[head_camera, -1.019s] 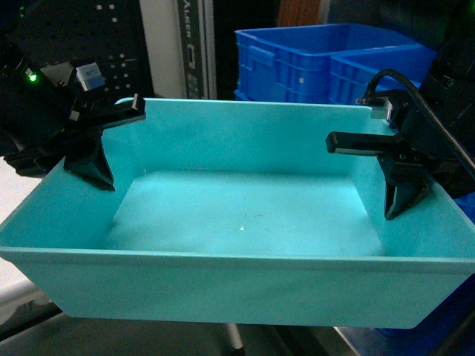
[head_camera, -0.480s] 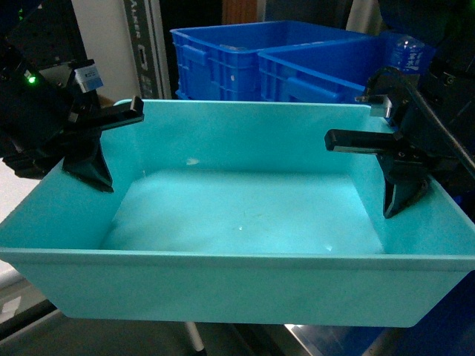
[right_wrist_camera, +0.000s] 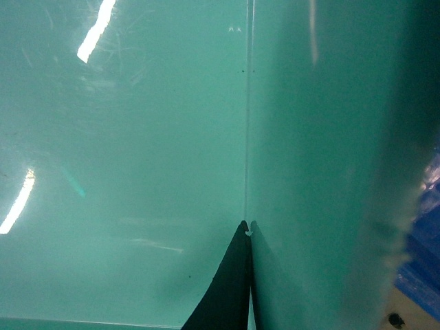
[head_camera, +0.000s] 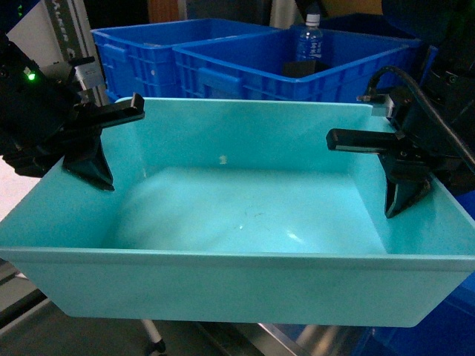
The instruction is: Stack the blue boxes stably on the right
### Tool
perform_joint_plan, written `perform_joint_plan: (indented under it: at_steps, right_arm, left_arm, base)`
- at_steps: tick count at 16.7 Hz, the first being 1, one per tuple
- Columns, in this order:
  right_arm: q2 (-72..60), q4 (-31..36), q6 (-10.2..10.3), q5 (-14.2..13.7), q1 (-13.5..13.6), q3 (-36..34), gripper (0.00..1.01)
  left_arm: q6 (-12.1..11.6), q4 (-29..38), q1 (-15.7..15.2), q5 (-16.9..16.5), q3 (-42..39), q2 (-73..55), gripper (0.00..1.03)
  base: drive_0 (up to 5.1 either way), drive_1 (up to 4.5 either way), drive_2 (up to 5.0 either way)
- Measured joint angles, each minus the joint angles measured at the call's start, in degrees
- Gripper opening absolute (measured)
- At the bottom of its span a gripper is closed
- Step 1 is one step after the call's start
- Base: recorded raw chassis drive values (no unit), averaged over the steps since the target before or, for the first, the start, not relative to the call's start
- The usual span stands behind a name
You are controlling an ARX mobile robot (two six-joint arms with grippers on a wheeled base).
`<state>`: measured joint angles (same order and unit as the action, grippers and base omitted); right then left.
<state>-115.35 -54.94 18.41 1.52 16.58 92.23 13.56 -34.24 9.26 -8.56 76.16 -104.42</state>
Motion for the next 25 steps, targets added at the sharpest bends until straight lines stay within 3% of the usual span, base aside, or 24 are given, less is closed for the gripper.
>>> perform_joint_plan:
  at_steps: [25]
  right_arm:
    - [-0.02,0.02,0.00,-0.04,0.17,0.00,0.02]
  left_arm:
    - [0.00,0.00,-0.09,0.00,0.00,-0.07,0.02]
  base:
    - [-1.6,-1.58,-1.6]
